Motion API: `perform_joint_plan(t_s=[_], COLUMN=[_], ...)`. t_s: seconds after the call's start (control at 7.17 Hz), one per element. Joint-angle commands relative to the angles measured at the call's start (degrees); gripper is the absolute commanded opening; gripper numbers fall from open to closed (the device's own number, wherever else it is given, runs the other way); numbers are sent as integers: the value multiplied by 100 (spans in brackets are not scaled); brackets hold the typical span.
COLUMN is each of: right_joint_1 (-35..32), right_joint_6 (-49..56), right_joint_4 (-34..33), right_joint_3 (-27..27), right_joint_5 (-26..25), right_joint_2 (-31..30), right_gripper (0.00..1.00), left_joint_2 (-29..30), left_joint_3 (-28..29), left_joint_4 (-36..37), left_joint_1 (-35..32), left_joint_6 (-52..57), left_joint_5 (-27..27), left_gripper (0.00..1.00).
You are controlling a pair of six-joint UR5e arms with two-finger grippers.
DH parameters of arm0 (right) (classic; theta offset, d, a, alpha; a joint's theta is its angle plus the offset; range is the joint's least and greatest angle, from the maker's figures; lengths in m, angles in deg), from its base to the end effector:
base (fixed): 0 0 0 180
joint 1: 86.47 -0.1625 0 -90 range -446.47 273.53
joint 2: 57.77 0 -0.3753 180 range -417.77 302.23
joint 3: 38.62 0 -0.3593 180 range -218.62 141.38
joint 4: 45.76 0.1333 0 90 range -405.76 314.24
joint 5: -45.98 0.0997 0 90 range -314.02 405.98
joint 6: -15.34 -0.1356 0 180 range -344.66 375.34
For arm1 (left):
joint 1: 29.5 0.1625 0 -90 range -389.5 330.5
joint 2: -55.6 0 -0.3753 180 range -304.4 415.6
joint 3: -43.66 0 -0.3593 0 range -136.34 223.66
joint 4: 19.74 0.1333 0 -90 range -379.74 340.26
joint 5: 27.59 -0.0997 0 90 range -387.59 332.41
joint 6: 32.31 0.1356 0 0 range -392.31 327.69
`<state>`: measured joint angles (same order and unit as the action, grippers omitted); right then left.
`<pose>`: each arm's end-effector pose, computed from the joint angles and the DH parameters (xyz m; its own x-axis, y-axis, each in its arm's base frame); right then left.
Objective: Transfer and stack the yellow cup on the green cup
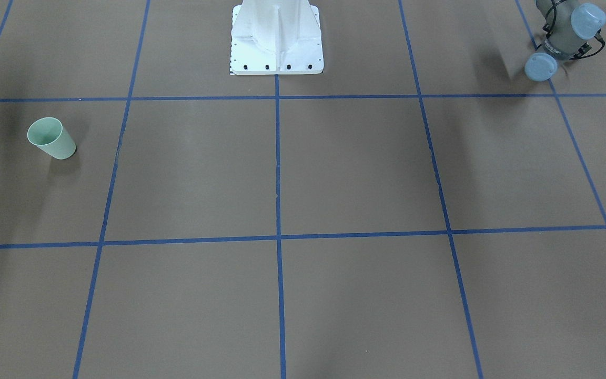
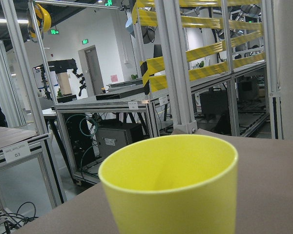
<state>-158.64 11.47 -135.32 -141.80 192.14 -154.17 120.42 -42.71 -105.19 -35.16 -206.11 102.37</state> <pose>-0.1099 -0.4093 0.5554 0.5175 -0.2055 0.8306 0.2695 0.9605 0.0698 0.1758 -0.0639 0.8169 -0.3348 -0.7326 0.5927 0.8724 -0.0033 0.4887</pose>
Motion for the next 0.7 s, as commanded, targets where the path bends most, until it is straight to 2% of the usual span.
perform_joint_plan(t_s=[0.0,0.28,0.42,0.56], right_joint_1=[19,28,28,28], right_joint_6=[0,0,-18,-18], right_joint_4=[0,9,218,272], right_joint_3=[0,0,17,35], right_joint_5=[0,0,9,0], right_joint_2=[-10,-11,-28,-37], right_gripper=[100,100,100,100], left_joint_2=[-22,-162,-311,-504], left_joint_3=[32,50,50,50], left_joint_4=[-41,-41,-59,-163], left_joint_1=[47,74,91,100], left_joint_6=[-40,-31,-14,21], left_joint_5=[4,4,-5,-5], left_gripper=[86,37,26,26])
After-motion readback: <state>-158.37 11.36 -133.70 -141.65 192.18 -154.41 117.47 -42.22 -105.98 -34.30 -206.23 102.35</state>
